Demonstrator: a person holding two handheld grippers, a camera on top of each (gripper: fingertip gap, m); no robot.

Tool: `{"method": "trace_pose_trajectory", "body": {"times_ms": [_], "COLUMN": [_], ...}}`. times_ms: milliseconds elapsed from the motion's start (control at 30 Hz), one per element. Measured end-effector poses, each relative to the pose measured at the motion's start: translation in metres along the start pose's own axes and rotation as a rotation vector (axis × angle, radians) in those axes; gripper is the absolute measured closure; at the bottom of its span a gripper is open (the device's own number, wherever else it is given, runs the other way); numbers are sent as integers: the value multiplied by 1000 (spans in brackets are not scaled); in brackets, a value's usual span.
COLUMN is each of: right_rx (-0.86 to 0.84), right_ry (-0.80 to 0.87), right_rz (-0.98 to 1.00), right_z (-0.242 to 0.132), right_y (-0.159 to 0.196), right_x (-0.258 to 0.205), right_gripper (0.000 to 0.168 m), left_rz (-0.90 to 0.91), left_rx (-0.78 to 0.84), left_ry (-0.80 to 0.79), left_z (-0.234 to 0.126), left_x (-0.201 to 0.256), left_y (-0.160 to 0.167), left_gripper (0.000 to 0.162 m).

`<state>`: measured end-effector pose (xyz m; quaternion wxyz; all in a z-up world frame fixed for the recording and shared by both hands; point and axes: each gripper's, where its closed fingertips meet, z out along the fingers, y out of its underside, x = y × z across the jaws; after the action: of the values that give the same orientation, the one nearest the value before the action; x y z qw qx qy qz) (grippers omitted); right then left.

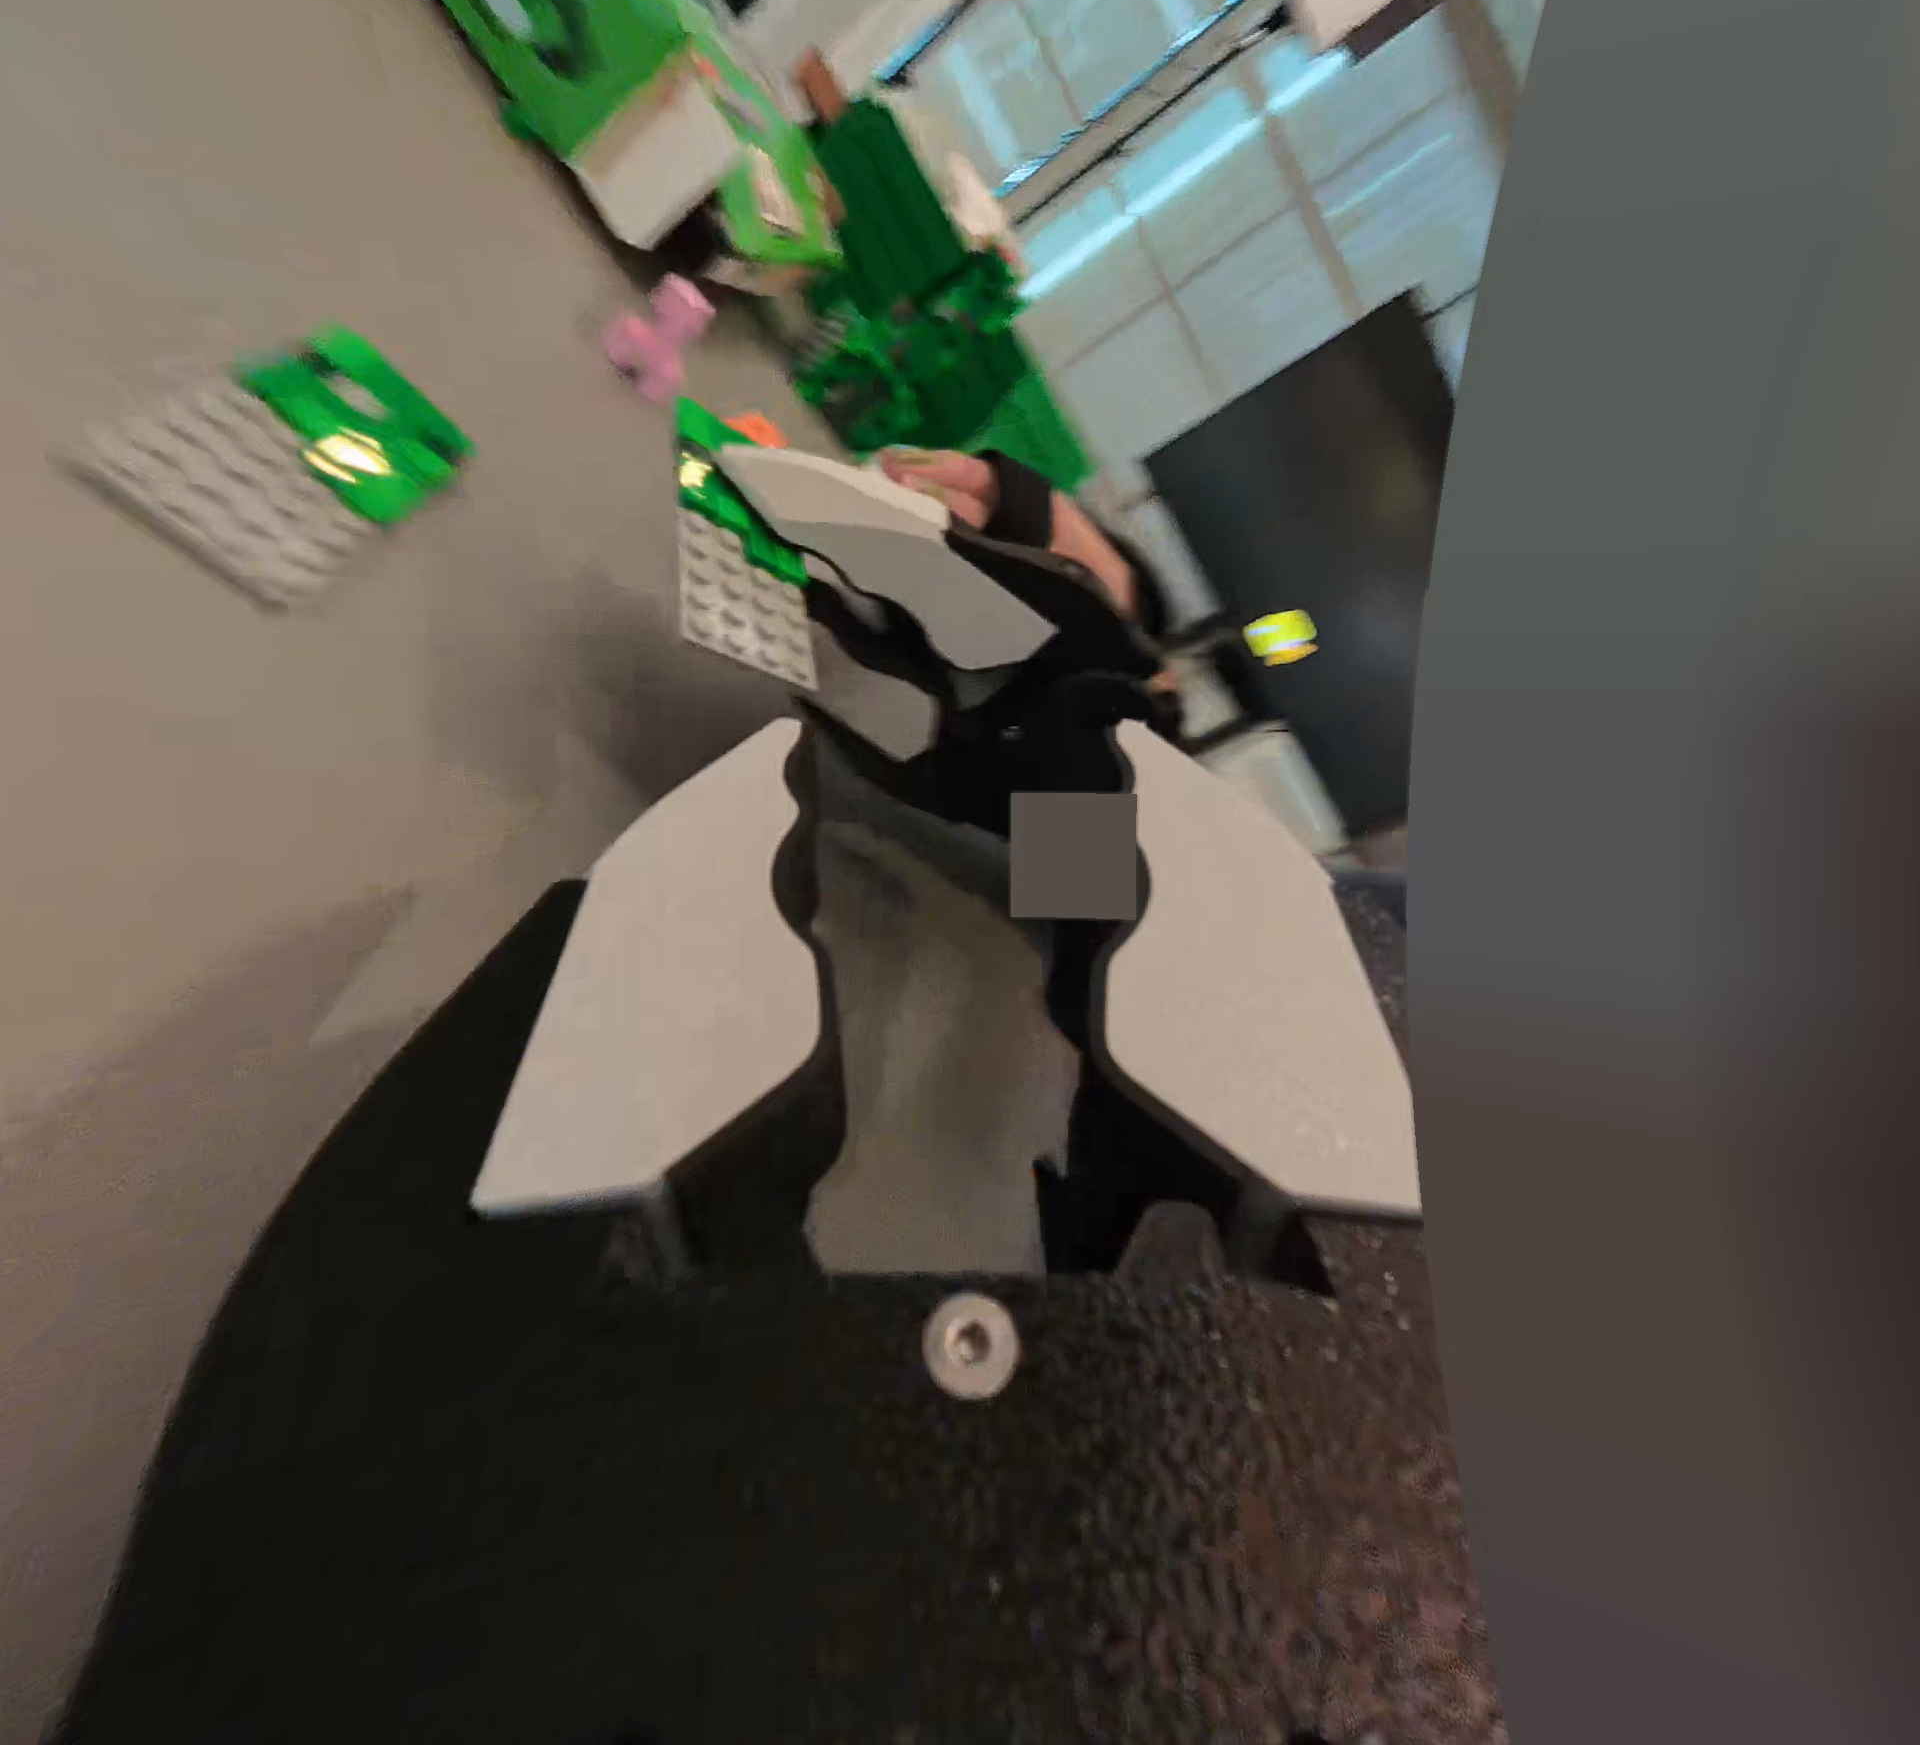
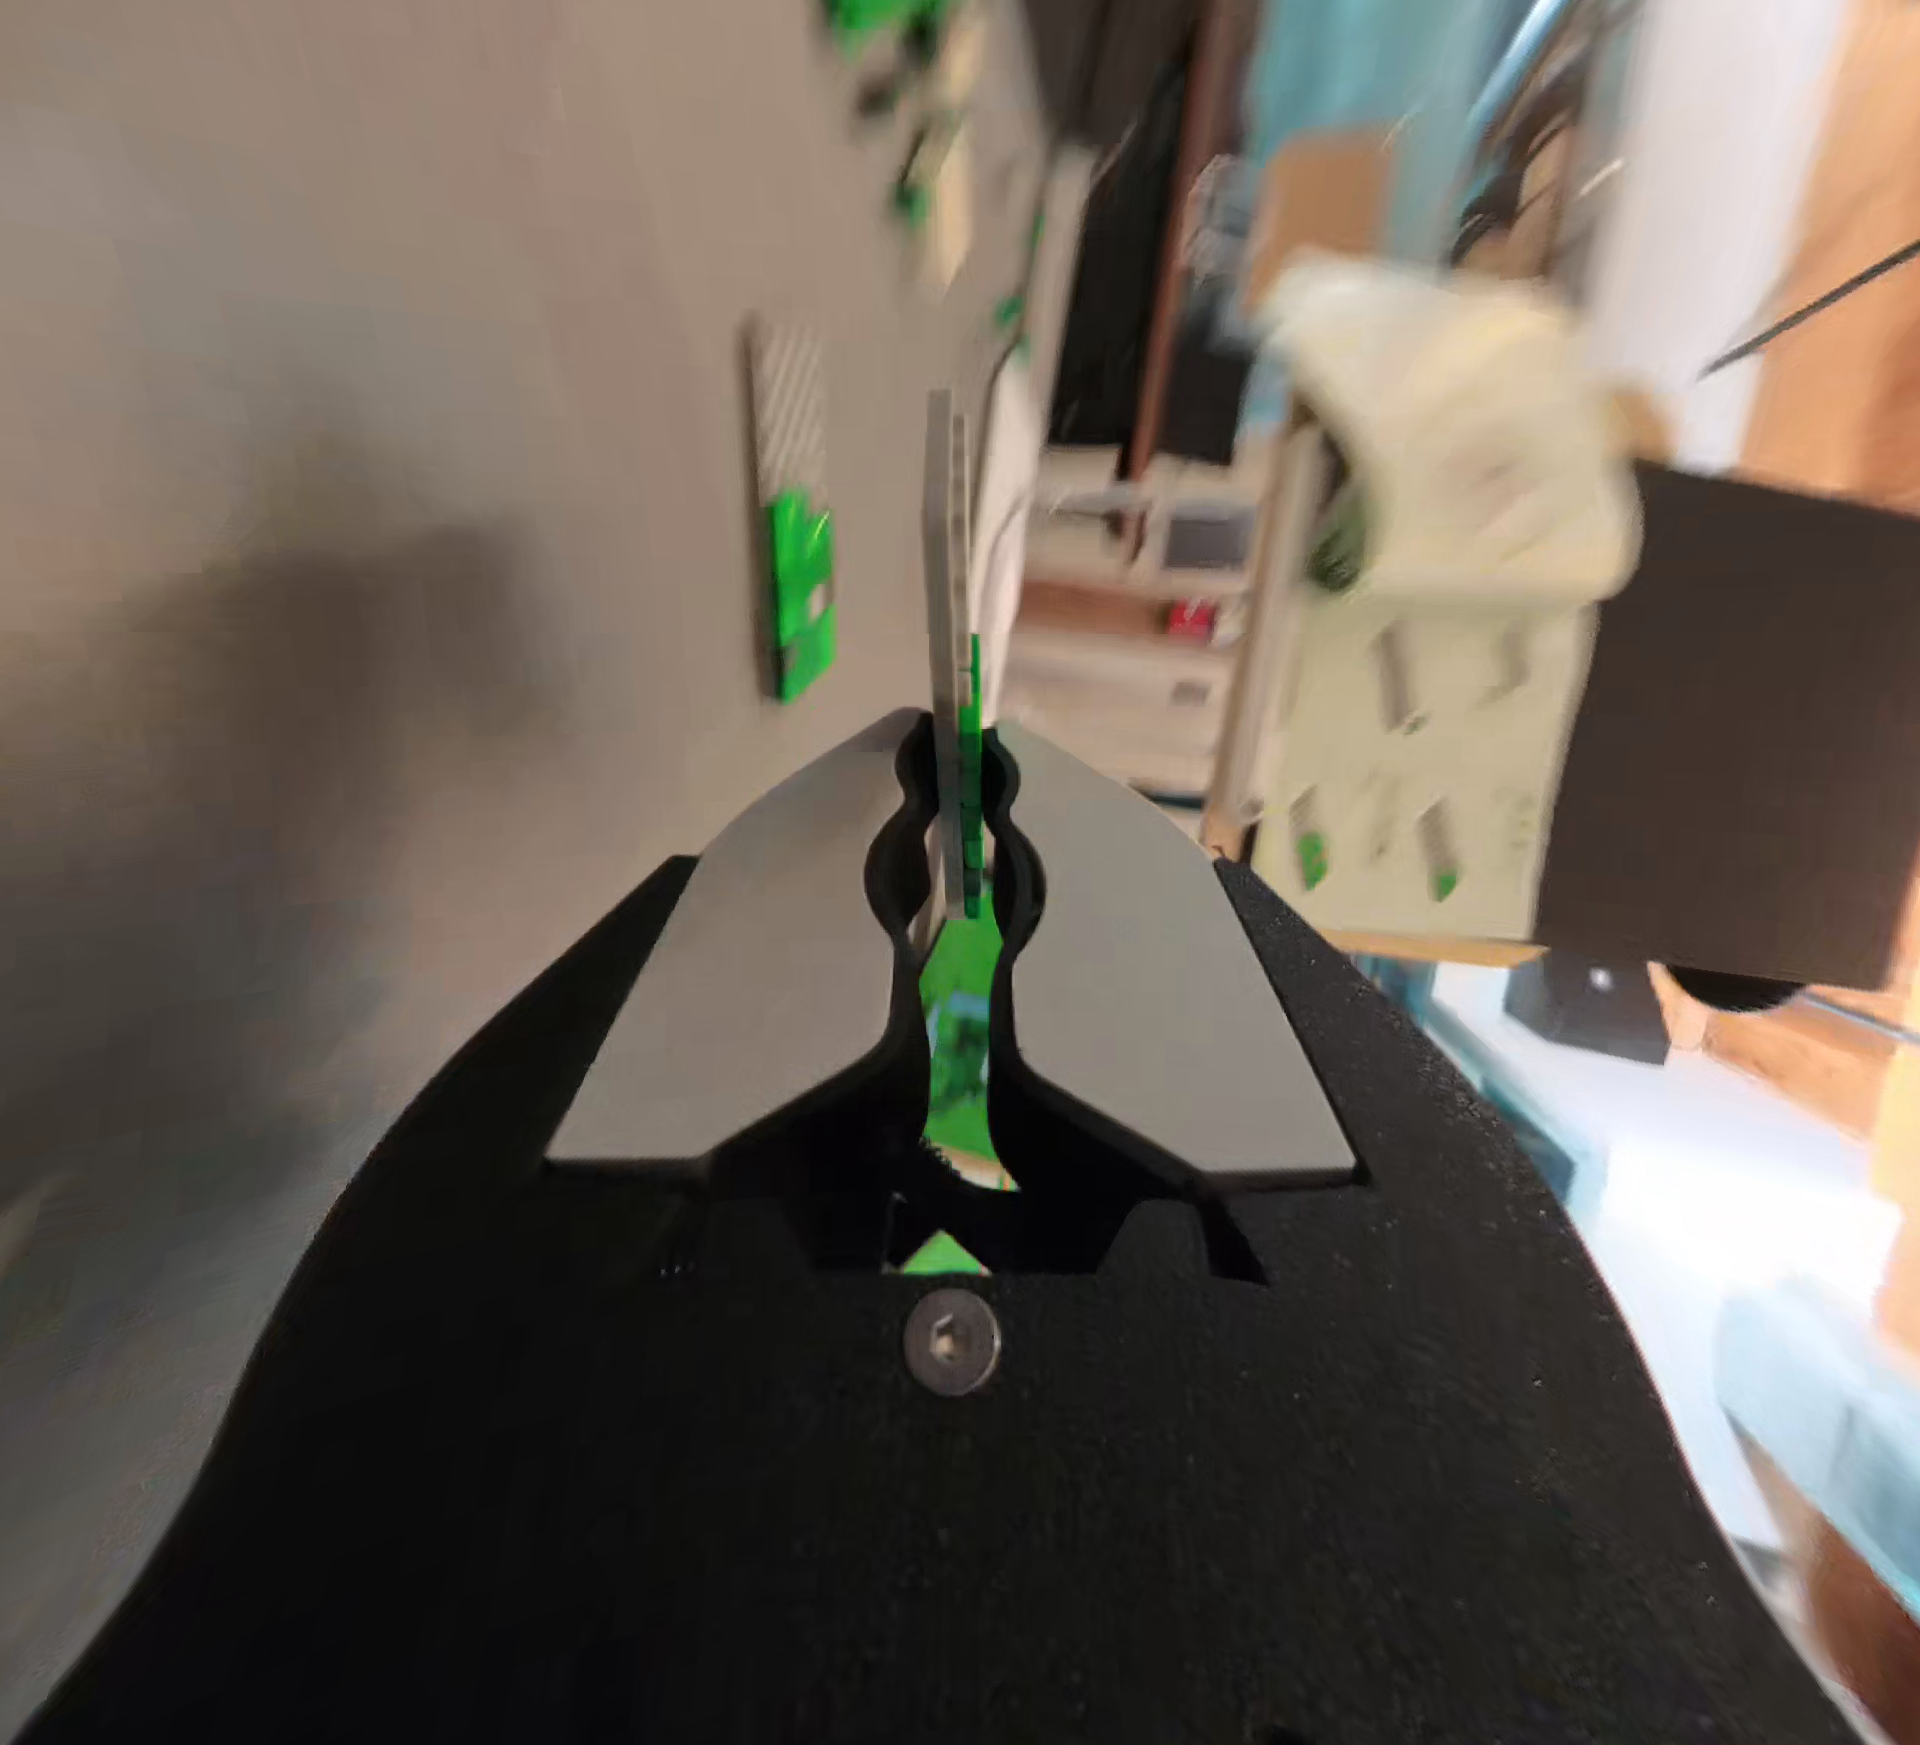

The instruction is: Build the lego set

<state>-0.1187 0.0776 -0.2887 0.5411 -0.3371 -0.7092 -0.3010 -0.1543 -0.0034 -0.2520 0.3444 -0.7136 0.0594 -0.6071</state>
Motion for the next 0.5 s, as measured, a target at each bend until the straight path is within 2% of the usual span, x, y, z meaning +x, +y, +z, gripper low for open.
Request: {"method": "trace_pose_trajectory", "body": {"times_ms": [133,200,400,500], "right_rx": [-146,-157,-127,-102], "right_ry": [-143,-196,-319,-392], "right_rz": [-47,-50,-71,-10], "right_z": [21,26,27,22], "right_y": [12,11,-4,-12], "right_x": [-16,-20,-34,-40], "right_gripper": [161,162,155,150], "left_rz": [420,555,636,659], "left_rx": [-129,-188,-343,-412], "left_ry": [-365,-443,-515,-595], "left_z": [-1,6,29,29], "left_x": [-47,-55,-80,-98], "left_y": [-9,-11,-3,1], "left_gripper": [105,100,96,98]}}
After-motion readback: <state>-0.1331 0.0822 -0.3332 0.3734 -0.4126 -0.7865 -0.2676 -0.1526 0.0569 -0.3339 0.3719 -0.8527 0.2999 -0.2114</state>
